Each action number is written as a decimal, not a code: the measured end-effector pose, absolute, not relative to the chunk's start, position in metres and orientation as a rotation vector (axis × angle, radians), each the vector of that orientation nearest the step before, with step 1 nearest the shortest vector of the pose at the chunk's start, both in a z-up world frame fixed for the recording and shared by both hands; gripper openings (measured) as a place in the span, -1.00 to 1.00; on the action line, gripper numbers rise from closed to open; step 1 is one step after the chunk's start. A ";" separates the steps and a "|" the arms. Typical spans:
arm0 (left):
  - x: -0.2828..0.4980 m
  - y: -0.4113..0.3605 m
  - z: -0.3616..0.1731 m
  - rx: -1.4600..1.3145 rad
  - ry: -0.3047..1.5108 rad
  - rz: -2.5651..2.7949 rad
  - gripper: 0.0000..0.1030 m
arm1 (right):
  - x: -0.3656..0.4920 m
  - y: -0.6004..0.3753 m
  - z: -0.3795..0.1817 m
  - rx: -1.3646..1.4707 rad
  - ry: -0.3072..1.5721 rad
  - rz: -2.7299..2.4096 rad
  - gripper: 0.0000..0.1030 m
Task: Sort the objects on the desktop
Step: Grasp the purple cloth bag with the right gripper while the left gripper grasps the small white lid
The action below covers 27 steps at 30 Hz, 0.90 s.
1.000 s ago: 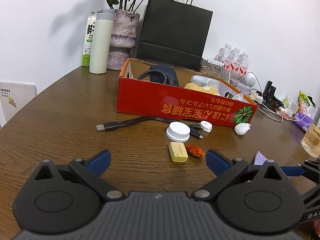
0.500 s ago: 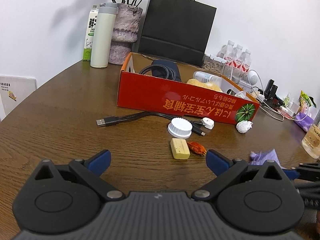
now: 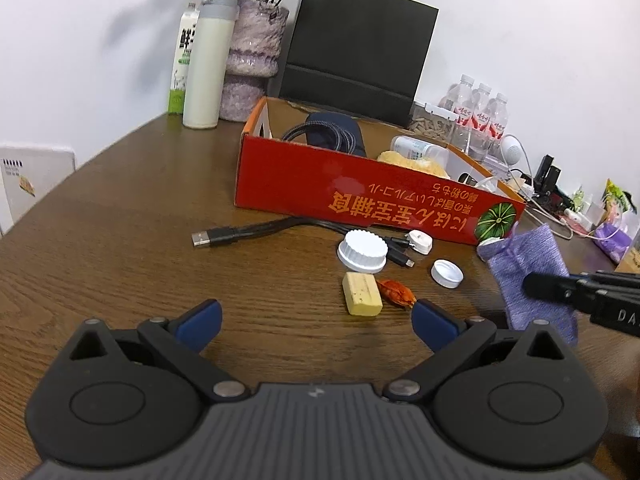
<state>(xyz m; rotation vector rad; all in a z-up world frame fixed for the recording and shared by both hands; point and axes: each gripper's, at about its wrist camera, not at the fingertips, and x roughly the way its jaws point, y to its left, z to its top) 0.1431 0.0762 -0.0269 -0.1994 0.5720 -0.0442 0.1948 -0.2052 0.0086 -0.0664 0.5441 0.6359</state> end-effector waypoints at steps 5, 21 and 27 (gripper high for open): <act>0.149 0.049 -0.016 -0.118 0.546 -0.066 1.00 | 0.203 -0.218 0.015 -0.058 0.516 0.610 -0.86; 0.217 -0.049 -0.015 0.025 0.587 -0.049 0.74 | 0.248 -0.266 0.026 -0.066 0.455 0.564 -0.86; 0.233 -0.067 -0.029 0.043 0.637 -0.044 0.09 | 0.255 -0.289 0.014 -0.051 0.478 0.526 -0.86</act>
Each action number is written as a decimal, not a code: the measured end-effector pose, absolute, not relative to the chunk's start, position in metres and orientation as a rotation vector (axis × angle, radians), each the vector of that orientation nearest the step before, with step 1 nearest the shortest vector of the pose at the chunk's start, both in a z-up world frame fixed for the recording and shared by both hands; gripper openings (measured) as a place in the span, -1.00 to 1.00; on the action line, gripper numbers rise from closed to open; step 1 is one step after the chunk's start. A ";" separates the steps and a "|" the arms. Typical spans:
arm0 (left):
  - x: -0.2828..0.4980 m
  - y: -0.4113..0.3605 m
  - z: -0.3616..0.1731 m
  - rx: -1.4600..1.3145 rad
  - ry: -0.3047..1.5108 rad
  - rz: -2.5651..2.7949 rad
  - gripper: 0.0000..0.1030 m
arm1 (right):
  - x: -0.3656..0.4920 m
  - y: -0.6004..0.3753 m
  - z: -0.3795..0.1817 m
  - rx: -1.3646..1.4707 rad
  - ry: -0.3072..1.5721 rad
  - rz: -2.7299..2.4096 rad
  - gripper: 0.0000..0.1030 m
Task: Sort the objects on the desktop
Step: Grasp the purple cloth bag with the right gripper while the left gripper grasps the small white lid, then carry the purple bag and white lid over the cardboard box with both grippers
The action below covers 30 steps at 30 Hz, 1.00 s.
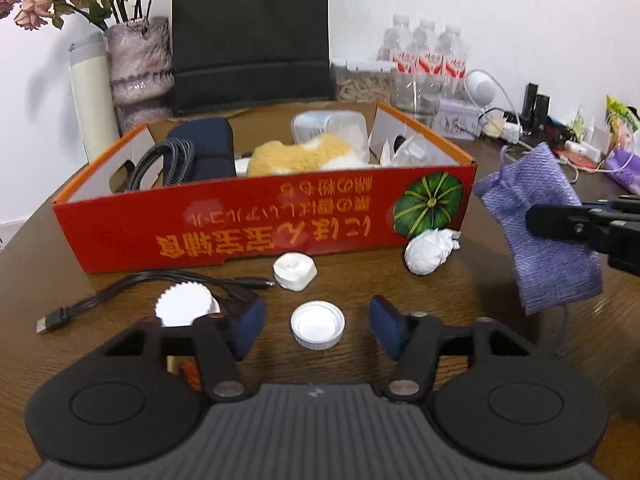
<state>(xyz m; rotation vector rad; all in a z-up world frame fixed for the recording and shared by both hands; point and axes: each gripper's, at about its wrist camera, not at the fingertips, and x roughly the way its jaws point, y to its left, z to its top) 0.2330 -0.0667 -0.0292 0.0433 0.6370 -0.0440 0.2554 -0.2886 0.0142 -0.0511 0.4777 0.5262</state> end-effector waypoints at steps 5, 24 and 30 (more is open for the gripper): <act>0.234 -0.064 -0.032 0.035 0.643 -0.024 -0.20 | 0.255 -0.289 0.011 -0.041 0.487 0.536 -0.85; 0.222 -0.061 -0.022 -0.013 0.599 -0.048 -0.43 | 0.238 -0.278 0.014 -0.051 0.435 0.509 -0.85; 0.214 -0.058 -0.005 -0.028 0.532 -0.053 -0.43 | 0.233 -0.273 0.022 -0.021 0.400 0.518 -0.85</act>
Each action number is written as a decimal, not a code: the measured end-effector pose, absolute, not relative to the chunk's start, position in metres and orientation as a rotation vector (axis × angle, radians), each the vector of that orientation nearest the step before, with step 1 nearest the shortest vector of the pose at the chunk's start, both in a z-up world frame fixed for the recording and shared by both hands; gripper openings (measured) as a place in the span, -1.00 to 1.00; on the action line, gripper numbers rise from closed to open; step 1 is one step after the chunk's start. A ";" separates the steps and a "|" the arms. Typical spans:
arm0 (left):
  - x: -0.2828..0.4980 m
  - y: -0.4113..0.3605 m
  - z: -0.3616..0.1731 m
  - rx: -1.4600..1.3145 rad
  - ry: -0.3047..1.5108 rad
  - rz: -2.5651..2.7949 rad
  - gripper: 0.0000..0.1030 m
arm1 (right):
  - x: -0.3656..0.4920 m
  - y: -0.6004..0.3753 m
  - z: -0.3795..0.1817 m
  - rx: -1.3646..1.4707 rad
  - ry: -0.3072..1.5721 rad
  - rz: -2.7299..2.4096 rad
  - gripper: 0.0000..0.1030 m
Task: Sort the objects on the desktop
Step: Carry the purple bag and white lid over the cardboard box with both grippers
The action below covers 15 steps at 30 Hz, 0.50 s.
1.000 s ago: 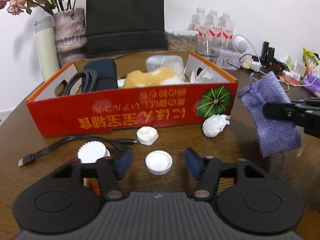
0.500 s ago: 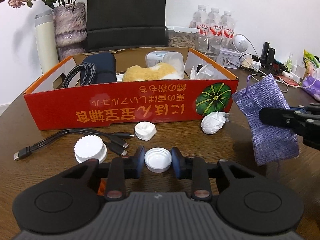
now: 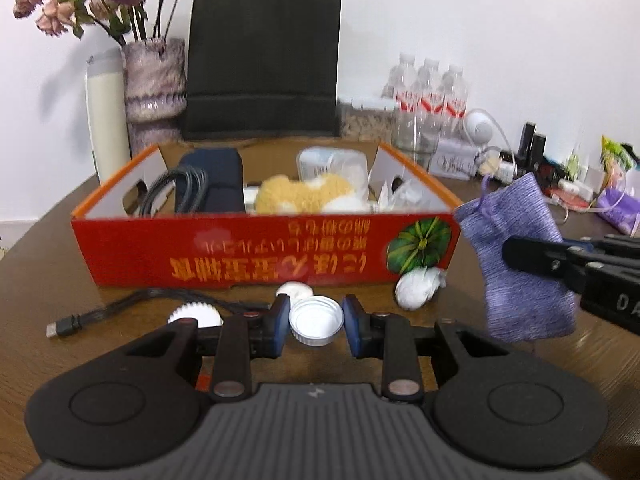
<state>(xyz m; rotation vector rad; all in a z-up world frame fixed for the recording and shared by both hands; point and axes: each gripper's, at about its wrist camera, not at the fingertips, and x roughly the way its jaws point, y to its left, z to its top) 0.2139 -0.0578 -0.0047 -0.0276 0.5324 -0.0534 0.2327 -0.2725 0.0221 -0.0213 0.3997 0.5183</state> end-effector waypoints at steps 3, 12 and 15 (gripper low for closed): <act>0.212 -0.054 0.009 -0.041 0.490 -0.062 -0.43 | 0.233 -0.268 0.031 0.006 0.369 0.523 -0.85; 0.237 -0.042 0.053 -0.075 0.360 -0.068 -0.43 | 0.249 -0.244 0.066 0.035 0.273 0.504 -0.85; 0.250 -0.037 0.061 -0.099 0.333 -0.066 -0.43 | 0.263 -0.234 0.076 0.037 0.245 0.489 -0.85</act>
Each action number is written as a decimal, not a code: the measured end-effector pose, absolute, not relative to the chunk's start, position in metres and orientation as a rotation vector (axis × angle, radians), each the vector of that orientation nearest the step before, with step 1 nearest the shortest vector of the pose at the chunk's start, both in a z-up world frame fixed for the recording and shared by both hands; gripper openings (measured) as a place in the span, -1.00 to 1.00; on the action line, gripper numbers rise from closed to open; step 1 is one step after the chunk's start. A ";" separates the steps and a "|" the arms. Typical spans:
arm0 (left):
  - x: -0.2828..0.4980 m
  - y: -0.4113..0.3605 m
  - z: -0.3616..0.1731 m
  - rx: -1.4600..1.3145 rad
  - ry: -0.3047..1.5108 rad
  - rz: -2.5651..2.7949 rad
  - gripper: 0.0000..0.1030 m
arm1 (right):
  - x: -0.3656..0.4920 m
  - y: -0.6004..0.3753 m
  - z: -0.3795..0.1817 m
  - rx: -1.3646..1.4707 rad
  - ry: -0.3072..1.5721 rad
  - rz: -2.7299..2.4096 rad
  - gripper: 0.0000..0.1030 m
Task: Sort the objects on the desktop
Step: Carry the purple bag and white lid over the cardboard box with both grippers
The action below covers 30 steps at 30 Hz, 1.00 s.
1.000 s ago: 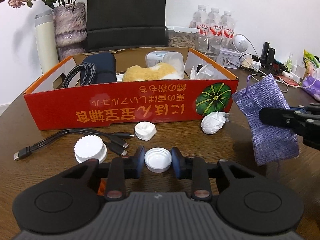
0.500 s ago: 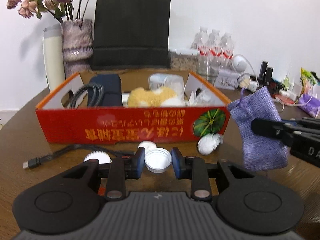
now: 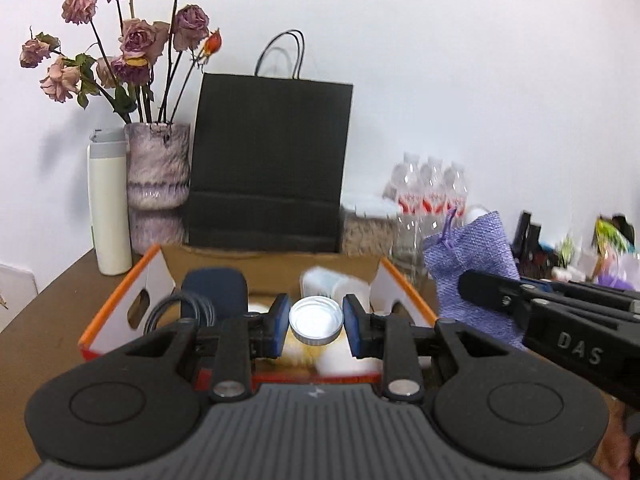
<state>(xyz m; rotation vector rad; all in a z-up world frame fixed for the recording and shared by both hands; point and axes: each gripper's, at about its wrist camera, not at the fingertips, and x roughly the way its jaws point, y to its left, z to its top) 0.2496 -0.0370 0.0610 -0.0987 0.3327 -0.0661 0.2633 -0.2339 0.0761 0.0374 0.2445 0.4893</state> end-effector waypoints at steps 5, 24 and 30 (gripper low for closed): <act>0.277 -0.024 0.060 -0.128 0.344 -0.063 -0.43 | 0.300 -0.215 0.077 0.052 0.250 0.472 -0.85; 0.363 -0.014 0.015 -0.026 0.469 -0.089 -0.43 | 0.400 -0.181 0.012 -0.105 0.448 0.416 -0.85; 0.362 -0.020 0.004 0.003 0.502 -0.098 -0.43 | 0.397 -0.178 0.005 -0.125 0.483 0.422 -0.85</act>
